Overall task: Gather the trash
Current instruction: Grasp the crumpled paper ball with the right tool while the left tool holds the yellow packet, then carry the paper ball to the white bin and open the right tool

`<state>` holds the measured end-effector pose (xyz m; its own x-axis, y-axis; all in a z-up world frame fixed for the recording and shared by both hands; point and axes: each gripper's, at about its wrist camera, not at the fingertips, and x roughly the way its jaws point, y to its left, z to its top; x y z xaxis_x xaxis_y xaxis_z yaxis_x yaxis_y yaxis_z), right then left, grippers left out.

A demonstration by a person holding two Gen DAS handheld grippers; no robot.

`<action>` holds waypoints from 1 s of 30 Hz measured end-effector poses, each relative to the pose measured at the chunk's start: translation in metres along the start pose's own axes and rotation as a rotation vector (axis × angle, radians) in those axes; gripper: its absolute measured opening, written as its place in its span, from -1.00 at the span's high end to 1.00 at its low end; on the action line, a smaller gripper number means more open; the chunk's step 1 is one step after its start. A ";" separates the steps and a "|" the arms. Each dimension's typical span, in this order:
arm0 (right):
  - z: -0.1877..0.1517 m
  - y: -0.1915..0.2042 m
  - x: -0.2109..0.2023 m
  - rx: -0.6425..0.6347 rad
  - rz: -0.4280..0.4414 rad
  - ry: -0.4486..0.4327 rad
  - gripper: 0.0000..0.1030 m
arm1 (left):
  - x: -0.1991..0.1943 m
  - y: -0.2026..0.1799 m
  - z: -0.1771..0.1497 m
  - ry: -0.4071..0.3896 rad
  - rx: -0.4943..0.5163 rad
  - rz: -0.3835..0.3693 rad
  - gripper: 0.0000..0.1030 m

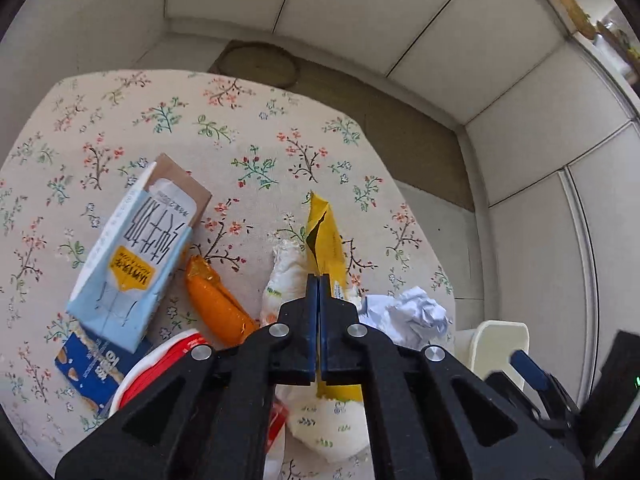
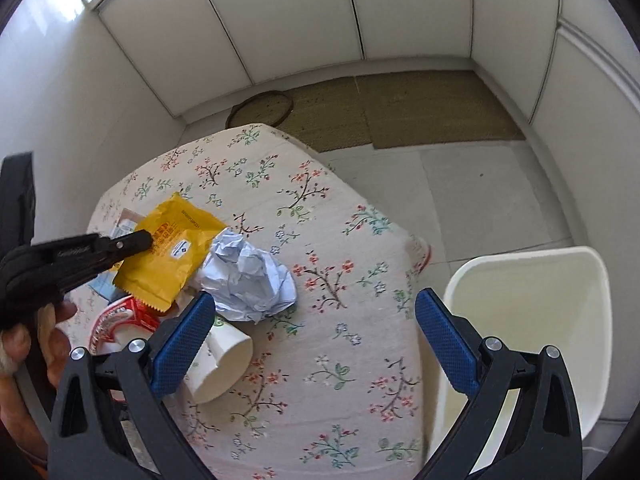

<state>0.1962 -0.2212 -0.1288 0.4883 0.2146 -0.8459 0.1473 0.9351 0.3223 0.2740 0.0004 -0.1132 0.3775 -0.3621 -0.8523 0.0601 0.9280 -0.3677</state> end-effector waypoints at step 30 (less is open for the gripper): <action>0.000 0.045 0.046 -0.096 0.095 -0.001 0.54 | -0.143 0.055 -0.094 -0.255 0.024 -0.137 1.00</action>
<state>0.2257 -0.1691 -0.1534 0.4974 0.3031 -0.8129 0.0176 0.9333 0.3587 0.1362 0.0948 -0.0470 0.5844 -0.4536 -0.6728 0.1472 0.8747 -0.4618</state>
